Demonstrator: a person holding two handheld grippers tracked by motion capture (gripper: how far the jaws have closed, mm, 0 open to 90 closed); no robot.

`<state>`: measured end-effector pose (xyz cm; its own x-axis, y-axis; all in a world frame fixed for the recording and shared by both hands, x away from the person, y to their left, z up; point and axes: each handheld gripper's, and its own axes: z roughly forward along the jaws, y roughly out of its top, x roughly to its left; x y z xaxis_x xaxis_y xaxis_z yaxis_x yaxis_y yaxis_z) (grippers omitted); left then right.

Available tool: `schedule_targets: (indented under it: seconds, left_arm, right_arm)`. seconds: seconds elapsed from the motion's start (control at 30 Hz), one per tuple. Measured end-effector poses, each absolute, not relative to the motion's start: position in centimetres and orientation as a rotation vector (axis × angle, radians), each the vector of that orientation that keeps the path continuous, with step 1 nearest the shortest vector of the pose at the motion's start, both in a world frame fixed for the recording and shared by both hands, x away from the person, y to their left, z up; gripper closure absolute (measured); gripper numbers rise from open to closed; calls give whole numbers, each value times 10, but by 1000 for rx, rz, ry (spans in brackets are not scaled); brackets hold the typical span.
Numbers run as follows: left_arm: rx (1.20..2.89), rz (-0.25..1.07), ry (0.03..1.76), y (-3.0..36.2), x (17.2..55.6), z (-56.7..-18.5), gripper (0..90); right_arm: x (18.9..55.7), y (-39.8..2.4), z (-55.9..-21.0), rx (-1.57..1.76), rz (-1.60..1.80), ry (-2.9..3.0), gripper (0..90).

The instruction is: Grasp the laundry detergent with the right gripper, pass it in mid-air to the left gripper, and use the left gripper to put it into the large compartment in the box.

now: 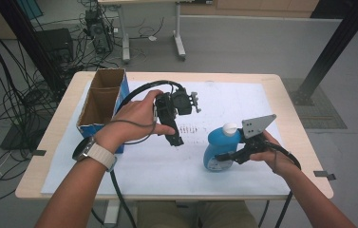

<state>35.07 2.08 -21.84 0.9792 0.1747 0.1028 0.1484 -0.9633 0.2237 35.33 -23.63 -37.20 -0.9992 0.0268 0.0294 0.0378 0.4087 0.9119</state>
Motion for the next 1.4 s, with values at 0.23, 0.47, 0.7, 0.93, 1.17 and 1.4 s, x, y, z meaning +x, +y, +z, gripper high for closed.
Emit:
schedule_targets:
  seconds: [0.23,0.47,0.7,0.93,1.17,1.4]
  left_arm:
    - [2910,181,207,12,354,-204,55]
    - [2914,172,172,5,358,-194,51]
    - [2915,150,145,-1,360,-186,49]
    - [2913,147,118,-6,360,-180,49]
    - [2910,140,96,-12,363,-176,50]
    - [2899,136,73,-17,366,-174,48]
  right_arm:
    - [358,-231,-362,-56,-1687,-2636,429]
    - [362,-226,-353,-59,-1677,-2633,429]
    - [368,-217,-342,-35,-1664,-2642,429]
    - [372,-209,-333,-11,-1656,-2645,429]
    - [374,-201,-327,-6,-1650,-2649,429]
    - [378,-194,-323,-12,-1634,-2656,429]
